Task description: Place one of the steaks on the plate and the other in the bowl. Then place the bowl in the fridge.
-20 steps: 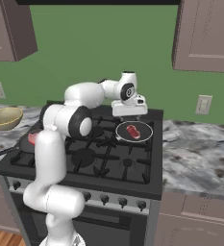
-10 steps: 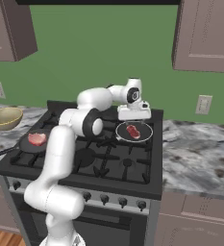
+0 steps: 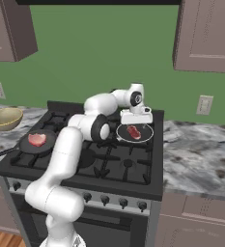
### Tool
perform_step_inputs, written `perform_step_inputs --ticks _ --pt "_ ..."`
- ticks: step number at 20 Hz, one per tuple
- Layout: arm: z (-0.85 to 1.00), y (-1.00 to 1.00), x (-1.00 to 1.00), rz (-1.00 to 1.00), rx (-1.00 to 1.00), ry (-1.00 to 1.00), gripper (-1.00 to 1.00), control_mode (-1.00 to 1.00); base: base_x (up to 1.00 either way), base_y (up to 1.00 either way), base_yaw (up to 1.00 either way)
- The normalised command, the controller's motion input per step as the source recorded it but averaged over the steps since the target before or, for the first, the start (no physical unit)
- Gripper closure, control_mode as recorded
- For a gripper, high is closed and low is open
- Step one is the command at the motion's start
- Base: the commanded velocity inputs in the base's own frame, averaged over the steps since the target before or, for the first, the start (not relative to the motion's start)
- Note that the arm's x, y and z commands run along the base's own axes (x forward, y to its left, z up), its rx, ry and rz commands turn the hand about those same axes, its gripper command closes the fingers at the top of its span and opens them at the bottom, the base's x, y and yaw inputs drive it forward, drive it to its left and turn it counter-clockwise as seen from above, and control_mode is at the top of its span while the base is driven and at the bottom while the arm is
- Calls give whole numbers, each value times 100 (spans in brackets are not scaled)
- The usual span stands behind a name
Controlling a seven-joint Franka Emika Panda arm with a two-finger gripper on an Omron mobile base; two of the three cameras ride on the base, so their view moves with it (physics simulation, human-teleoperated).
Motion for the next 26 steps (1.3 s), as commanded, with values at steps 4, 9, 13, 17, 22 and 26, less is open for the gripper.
perform_step_inputs --ticks 4,9,13,17,22,26 --pt "-38 -6 0 10 0 8 -100 -100 0 0 0" --pt "-33 0 -19 5 0 2 -100 -100 0 0 0" --pt "-9 0 -13 2 0 0 -100 -100 0 0 0" --pt "0 0 -20 0 0 0 -100 -100 0 0 0" --pt "0 0 -14 0 0 0 -100 -100 0 0 0" --pt "-10 0 -24 0 0 0 -100 -100 0 0 0"
